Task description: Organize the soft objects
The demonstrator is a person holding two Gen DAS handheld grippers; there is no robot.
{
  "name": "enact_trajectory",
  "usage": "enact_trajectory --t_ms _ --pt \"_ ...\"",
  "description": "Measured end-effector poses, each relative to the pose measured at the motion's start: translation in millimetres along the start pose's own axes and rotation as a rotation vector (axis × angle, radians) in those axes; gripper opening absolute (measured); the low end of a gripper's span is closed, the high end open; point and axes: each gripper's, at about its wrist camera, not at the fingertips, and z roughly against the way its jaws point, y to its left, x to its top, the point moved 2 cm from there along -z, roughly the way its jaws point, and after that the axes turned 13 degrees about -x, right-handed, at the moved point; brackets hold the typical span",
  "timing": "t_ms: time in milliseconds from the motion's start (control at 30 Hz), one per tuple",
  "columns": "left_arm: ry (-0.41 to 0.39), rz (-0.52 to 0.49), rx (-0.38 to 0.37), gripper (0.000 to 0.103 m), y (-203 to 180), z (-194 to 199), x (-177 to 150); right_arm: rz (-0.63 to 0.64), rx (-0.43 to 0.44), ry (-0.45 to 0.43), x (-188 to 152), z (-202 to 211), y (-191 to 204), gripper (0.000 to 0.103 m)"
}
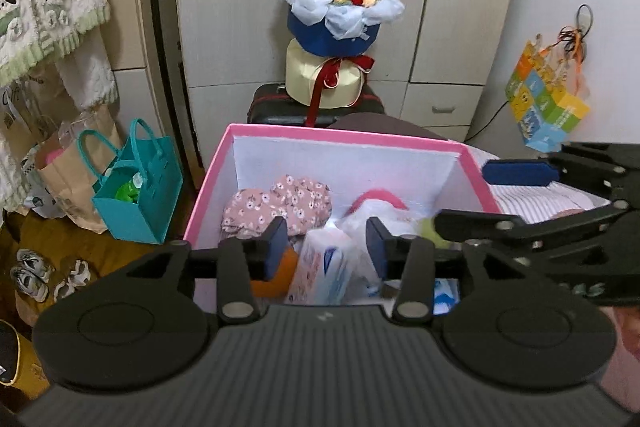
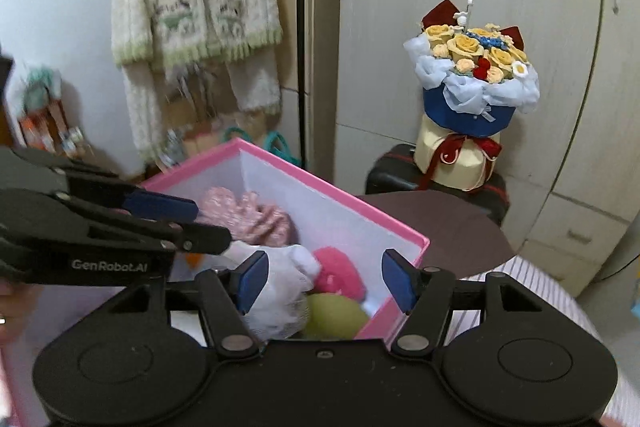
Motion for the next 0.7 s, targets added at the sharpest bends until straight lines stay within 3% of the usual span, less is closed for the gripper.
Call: enact_trajectory --t_ms 233,367,700 --pt "-0.024 -0.010 -0.009 0.055 -4.1 41.1 -15.5 -0.061 0.062 -0.012 -26.2 52.2 1.9 0.071" --pt "-0.031 -0.037 -0.025 0.058 -14.3 64.8 -24.8 -0.060 0.047 -0.041 -37.3 82.5 10.1 0.073" --pt "-0.098 -0.113 -0.051 0.080 -43.7 126.6 -51.1 -0.049 -0.014 -0.101 -55.3 141.5 25.7 0.080"
